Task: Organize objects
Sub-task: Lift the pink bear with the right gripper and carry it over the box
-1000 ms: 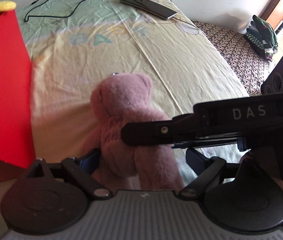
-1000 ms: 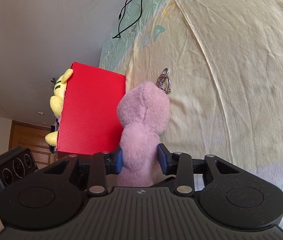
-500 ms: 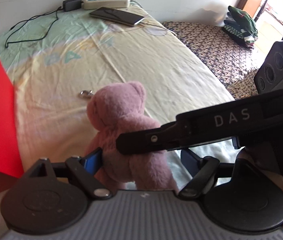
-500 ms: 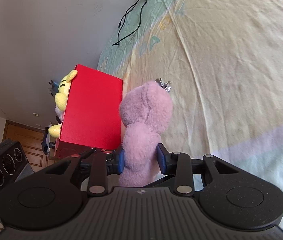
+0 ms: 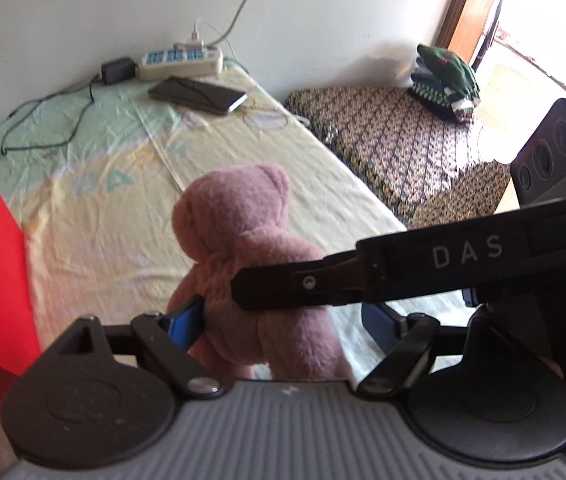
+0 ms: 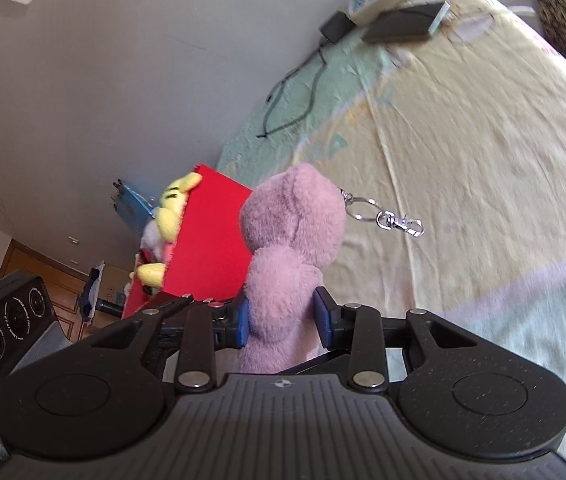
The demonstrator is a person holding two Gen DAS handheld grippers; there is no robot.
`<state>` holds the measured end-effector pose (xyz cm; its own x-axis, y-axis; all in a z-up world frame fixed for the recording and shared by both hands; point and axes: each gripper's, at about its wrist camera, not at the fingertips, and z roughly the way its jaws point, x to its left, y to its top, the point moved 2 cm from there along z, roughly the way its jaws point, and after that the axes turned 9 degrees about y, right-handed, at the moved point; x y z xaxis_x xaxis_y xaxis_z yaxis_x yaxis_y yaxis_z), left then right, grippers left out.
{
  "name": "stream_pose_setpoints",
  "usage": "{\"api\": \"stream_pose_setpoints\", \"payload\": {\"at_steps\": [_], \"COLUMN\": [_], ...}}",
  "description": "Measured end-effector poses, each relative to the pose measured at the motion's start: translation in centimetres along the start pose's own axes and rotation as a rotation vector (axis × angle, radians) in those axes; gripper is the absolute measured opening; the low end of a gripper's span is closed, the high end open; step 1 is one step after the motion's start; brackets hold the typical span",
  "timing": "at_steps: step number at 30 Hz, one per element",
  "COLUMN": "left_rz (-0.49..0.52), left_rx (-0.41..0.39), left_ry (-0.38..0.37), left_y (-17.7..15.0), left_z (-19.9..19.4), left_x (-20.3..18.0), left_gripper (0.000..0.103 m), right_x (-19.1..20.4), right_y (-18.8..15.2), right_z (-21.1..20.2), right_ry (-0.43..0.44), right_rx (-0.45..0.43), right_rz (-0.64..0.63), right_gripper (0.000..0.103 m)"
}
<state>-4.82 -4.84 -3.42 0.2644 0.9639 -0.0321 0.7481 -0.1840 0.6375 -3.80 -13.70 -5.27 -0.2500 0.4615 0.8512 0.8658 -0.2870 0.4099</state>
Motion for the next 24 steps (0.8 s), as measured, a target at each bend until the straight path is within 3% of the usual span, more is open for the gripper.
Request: {"api": "stream_pose_setpoints", "payload": {"at_steps": [11,24], "left_rz": [-0.064,-0.118], "left_rx": [-0.155,-0.282], "left_ry": [0.116,0.173], "left_y": [0.5,-0.7], "left_z": [-6.2,-13.2], "left_x": [3.5,13.4], "left_gripper": [0.081,0.081], "right_x": [6.0,14.7], "right_y": [0.8,0.0], "right_z": [2.3,10.0], "right_ry": [0.111,0.175], "right_rx": [-0.007,-0.023], "right_rz": [-0.151,-0.288], "right_gripper": [0.035,0.035]}}
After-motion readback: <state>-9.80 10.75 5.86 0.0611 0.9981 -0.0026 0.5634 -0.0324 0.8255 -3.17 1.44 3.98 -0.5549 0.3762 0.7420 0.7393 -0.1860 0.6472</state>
